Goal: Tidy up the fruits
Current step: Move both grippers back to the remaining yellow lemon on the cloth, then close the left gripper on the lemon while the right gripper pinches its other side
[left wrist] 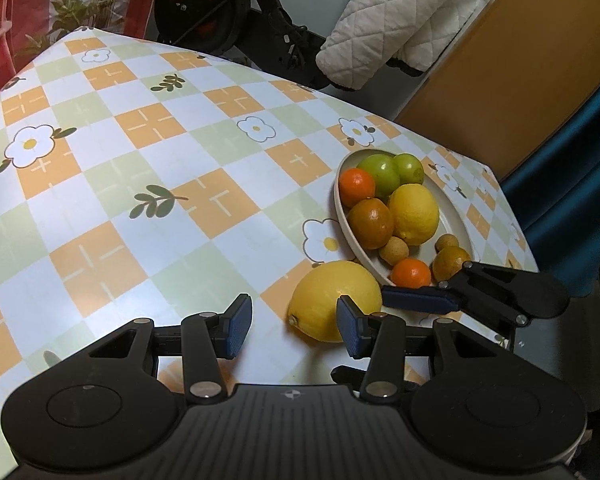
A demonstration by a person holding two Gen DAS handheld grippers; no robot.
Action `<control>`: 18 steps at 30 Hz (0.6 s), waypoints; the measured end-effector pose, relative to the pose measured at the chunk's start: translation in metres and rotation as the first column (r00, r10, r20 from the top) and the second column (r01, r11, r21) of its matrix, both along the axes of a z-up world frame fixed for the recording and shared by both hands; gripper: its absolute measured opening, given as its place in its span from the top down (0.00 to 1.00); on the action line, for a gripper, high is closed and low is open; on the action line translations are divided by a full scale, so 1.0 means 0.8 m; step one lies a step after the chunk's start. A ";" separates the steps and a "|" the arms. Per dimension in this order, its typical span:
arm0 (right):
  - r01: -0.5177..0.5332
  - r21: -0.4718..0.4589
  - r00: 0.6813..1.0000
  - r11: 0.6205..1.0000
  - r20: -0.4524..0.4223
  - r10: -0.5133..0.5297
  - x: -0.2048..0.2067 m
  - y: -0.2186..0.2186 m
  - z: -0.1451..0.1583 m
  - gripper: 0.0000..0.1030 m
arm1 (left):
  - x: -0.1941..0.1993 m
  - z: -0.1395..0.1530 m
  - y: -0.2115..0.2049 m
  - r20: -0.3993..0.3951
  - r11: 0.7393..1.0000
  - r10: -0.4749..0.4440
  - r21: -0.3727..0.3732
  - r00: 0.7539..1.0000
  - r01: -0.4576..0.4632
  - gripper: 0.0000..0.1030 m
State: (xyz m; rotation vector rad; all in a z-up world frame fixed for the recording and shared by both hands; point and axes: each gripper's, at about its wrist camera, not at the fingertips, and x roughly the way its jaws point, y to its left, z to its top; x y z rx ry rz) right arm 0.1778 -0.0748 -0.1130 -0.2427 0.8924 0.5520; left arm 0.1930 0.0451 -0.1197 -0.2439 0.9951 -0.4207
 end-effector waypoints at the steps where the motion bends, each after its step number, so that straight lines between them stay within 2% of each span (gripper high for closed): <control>1: 0.003 -0.003 1.000 1.000 0.003 -0.003 0.001 -0.001 0.000 0.44 | 0.001 0.000 0.000 0.000 1.000 0.002 -0.009 1.000 -0.002 0.53; 7: 0.023 -0.025 0.999 0.999 0.026 -0.022 0.006 -0.003 -0.001 0.44 | 0.009 -0.005 -0.002 -0.039 0.995 0.036 -0.092 0.999 -0.039 0.52; 18: 0.024 0.007 0.999 1.000 0.032 -0.025 0.012 -0.002 -0.006 0.46 | 0.018 -0.017 -0.012 -0.058 0.989 0.040 -0.142 0.998 -0.048 0.49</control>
